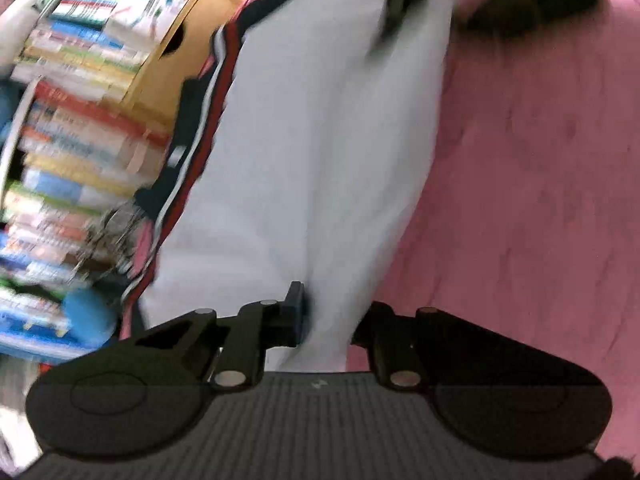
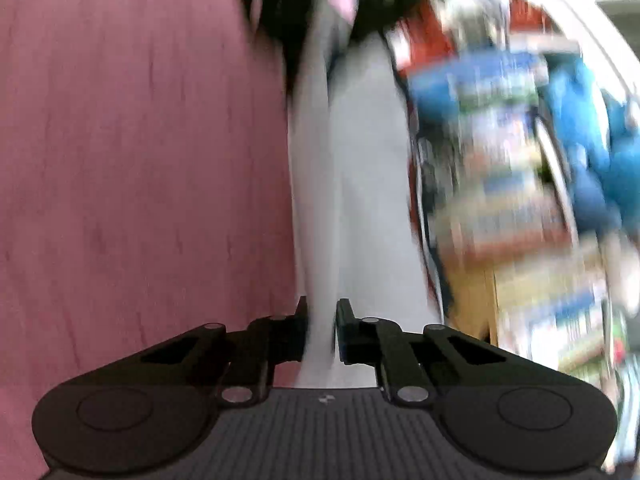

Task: Fold clothes
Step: 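Grasp the hem with both tools and lift it toward the striped collar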

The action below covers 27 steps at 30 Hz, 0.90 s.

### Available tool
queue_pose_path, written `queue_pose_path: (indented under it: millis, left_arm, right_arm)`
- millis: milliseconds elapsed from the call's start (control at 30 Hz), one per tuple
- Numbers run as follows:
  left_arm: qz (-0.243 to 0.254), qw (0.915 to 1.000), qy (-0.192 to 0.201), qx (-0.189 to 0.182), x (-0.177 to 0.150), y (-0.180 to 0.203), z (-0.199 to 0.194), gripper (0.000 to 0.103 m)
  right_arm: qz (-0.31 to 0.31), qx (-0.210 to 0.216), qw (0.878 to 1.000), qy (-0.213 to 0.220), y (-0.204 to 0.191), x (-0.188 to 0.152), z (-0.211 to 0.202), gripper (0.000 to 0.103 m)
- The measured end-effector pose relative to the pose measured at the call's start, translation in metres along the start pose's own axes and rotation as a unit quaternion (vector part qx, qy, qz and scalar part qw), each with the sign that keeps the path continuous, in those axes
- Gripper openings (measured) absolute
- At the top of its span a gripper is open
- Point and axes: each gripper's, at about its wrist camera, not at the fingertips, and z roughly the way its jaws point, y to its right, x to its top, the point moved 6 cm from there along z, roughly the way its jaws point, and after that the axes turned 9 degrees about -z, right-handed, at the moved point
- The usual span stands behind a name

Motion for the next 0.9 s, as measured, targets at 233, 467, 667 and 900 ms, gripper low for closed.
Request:
queue_pose_path:
  millis: [233, 467, 667, 900]
  left_arm:
    - [0.113, 0.9768, -0.015, 0.182, -0.025, -0.01, 0.018, 0.087]
    - [0.02, 0.9947, -0.04, 0.092, -0.014, -0.056, -0.018, 0.007]
    - [-0.032, 0.9962, -0.012, 0.08, -0.027, -0.047, -0.088, 0.009]
    - [0.028, 0.9943, -0.101, 0.018, -0.101, 0.04, -0.076, 0.025]
  right_arm:
    - [-0.051, -0.03, 0.997, -0.058, -0.012, -0.044, 0.015, 0.024]
    - [-0.017, -0.056, 0.997, -0.056, 0.037, -0.051, -0.008, 0.006]
    - [-0.02, -0.075, 0.997, -0.019, 0.048, -0.066, -0.08, 0.006]
    - [-0.08, 0.041, 0.995, -0.045, -0.056, -0.091, -0.1, 0.013]
